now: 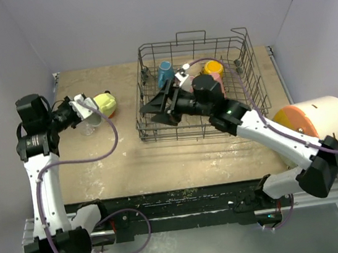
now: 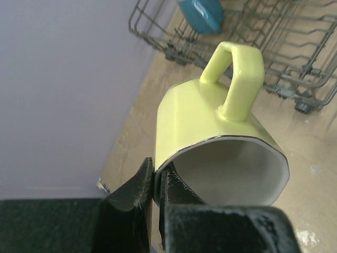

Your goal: Unload the cups from the dish rack

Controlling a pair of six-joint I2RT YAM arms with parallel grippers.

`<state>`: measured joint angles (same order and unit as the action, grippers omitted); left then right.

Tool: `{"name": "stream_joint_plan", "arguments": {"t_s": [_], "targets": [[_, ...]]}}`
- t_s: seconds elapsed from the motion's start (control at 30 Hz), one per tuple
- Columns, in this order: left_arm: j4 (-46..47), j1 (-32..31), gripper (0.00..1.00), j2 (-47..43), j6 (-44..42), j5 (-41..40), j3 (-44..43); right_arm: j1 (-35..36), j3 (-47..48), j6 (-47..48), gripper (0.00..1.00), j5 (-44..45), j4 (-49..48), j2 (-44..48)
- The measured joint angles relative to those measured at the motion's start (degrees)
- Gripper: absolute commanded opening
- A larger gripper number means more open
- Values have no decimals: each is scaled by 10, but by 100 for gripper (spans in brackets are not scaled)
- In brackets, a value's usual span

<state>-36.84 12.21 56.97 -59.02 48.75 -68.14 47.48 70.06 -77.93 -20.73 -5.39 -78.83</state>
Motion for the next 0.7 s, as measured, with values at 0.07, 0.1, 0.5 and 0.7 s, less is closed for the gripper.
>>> {"name": "stream_joint_plan", "arguments": {"t_s": [0.07,0.1,0.5,0.7], "targets": [[-13,0,0,29,0,-29,-14,-36,11,52,78,35,88,30],[-24,0,0,42,-1,-43,-21,-40,13,60,78,39,100,33],[-138,-110,0,224,-9,-269,-62,-130,124,270,79,199,382,40],[-177,-126,0,348,13,-339,-115,-166,130,326,77,243,441,22]]}}
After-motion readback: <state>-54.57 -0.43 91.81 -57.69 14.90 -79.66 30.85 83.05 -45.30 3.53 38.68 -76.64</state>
